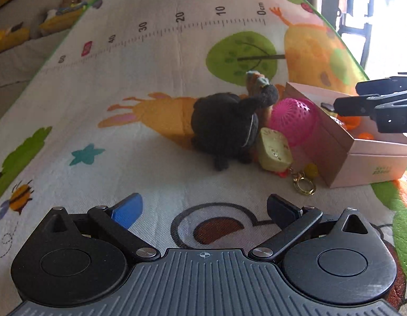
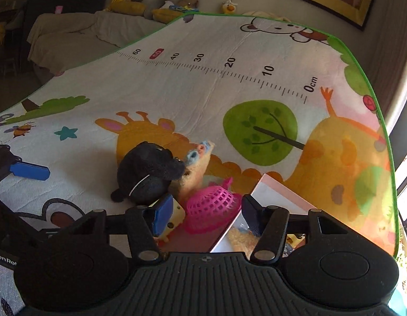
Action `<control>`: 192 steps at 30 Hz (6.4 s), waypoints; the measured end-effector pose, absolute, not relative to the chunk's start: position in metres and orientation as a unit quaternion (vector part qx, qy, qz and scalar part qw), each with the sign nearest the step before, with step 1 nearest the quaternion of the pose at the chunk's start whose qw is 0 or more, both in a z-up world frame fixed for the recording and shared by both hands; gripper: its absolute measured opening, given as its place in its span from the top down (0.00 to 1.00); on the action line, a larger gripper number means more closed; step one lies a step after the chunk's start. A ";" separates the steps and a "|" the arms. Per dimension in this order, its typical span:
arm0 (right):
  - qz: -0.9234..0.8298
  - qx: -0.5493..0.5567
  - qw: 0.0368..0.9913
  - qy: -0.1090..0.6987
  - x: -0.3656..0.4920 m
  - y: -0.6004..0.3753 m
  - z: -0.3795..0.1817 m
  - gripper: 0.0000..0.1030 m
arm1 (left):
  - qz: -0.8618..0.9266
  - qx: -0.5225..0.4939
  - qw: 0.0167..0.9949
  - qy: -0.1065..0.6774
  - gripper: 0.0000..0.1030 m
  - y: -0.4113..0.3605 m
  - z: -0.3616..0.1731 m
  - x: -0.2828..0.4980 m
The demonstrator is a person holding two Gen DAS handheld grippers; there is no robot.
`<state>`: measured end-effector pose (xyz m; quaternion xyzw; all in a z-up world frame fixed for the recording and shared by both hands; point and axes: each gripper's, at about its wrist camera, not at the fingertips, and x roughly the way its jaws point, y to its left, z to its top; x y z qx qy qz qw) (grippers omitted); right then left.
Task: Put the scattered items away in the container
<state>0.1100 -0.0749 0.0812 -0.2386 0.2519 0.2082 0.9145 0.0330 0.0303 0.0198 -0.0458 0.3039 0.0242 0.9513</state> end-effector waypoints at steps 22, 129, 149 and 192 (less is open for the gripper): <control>0.297 -0.163 0.872 0.353 0.115 -0.042 0.076 0.76 | -0.011 -0.079 0.956 0.284 0.00 0.031 0.017 0.028; 0.105 -0.026 0.928 0.356 0.002 -0.195 0.030 0.01 | -0.106 -0.029 0.939 0.325 0.03 -0.033 0.017 -0.015; 0.087 -0.032 0.927 0.363 0.007 -0.189 0.010 0.07 | -0.094 -0.067 0.939 0.323 0.02 -0.022 0.017 -0.015; 0.083 -0.005 0.930 0.357 0.006 -0.197 0.010 0.05 | -0.095 0.038 0.930 0.353 0.02 -0.064 0.021 0.034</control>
